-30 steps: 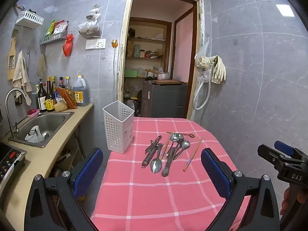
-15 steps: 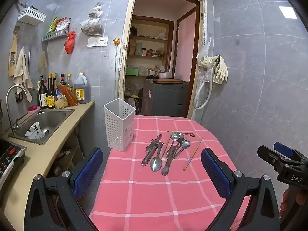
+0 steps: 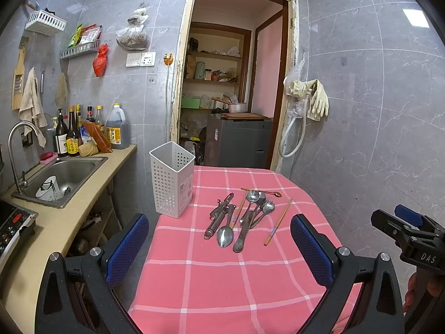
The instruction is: Organize utensils
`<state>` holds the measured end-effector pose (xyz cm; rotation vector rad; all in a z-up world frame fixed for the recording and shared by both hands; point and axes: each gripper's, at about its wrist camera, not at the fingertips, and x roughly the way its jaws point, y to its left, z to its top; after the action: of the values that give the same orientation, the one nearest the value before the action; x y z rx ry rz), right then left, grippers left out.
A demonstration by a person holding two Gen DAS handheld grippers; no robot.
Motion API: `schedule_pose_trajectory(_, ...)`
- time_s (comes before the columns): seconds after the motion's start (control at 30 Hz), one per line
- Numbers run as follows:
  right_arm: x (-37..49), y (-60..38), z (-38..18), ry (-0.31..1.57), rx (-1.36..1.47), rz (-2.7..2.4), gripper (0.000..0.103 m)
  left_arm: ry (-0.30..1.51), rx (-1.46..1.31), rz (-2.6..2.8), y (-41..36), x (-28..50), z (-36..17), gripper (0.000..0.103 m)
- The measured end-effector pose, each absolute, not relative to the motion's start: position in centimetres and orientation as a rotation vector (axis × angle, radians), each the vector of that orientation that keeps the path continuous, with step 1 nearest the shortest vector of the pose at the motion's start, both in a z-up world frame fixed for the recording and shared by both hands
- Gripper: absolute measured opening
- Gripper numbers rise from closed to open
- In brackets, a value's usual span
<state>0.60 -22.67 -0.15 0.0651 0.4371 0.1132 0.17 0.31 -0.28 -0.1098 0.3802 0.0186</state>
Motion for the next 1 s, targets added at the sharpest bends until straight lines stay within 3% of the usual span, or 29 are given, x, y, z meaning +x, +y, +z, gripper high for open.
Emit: schedule_pose_trajectory(1.0,0.65,-22.68,-0.16,0.44,0.068,0.111,0.102,0.385,-0.11,0.017,0.06,0.3,-0.97,0.103)
